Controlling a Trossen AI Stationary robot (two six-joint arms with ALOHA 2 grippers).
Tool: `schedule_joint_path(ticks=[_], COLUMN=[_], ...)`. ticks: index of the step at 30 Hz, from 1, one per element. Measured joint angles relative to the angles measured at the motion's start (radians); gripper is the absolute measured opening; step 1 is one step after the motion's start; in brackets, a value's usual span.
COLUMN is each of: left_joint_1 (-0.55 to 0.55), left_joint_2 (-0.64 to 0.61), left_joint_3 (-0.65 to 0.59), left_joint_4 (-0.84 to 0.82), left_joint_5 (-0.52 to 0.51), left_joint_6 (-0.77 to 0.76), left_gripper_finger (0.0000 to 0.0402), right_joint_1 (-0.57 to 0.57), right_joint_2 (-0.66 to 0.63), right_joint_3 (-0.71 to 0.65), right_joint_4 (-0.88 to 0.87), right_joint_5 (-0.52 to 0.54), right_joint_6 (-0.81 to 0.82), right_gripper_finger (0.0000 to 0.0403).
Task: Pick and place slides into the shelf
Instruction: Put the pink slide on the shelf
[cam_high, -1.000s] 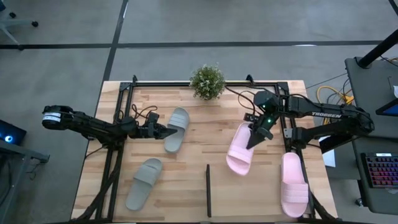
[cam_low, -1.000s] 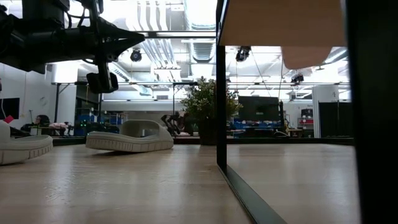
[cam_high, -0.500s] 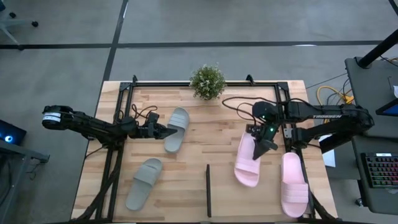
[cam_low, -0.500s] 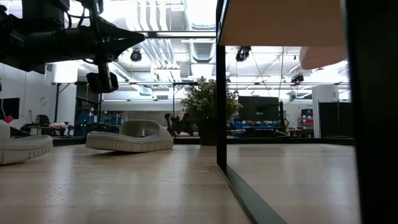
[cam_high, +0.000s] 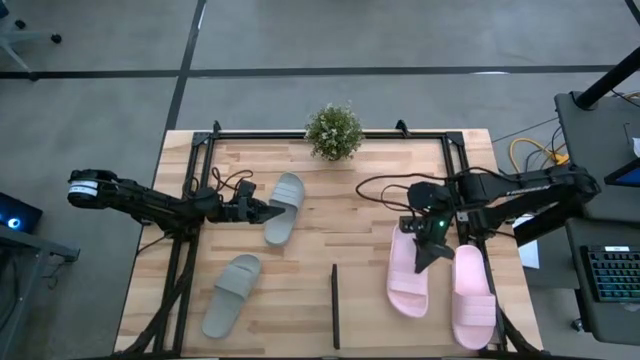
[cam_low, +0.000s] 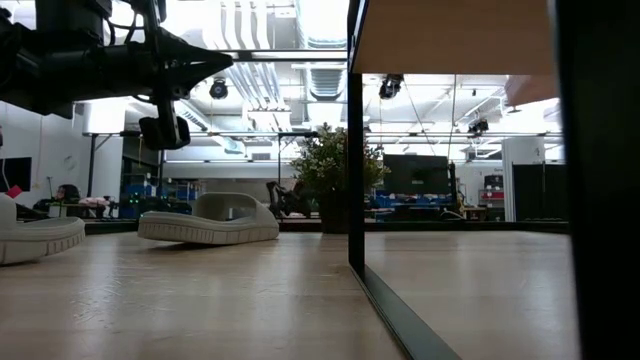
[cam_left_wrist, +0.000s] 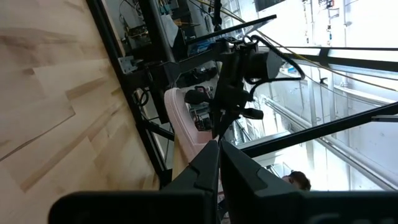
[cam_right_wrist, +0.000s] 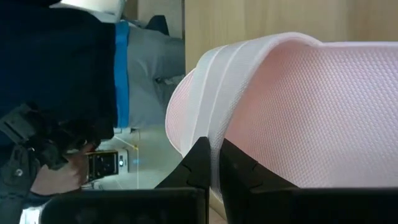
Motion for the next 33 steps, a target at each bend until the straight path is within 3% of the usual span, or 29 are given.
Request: schedule_joint_path(ticks=[14, 33], left_joint_1=[0.0, 0.0], left_joint_2=[0.0, 0.0], left_joint_3=[-0.001, -0.001], left_joint_4=[-0.004, -0.004], left_joint_5=[-0.023, -0.023], left_joint_6=[0.0, 0.0], left_gripper_finger=[0.0, 0.0], right_joint_1=[0.138, 0.333], right_joint_2=[-0.069, -0.082], right_joint_3=[0.0, 0.0], right_joint_4=[-0.044, -0.041], right_joint_5=[0.121, 0.203], right_joint_6=[0.07, 0.188], right_gripper_finger=[0.0011, 0.0011])
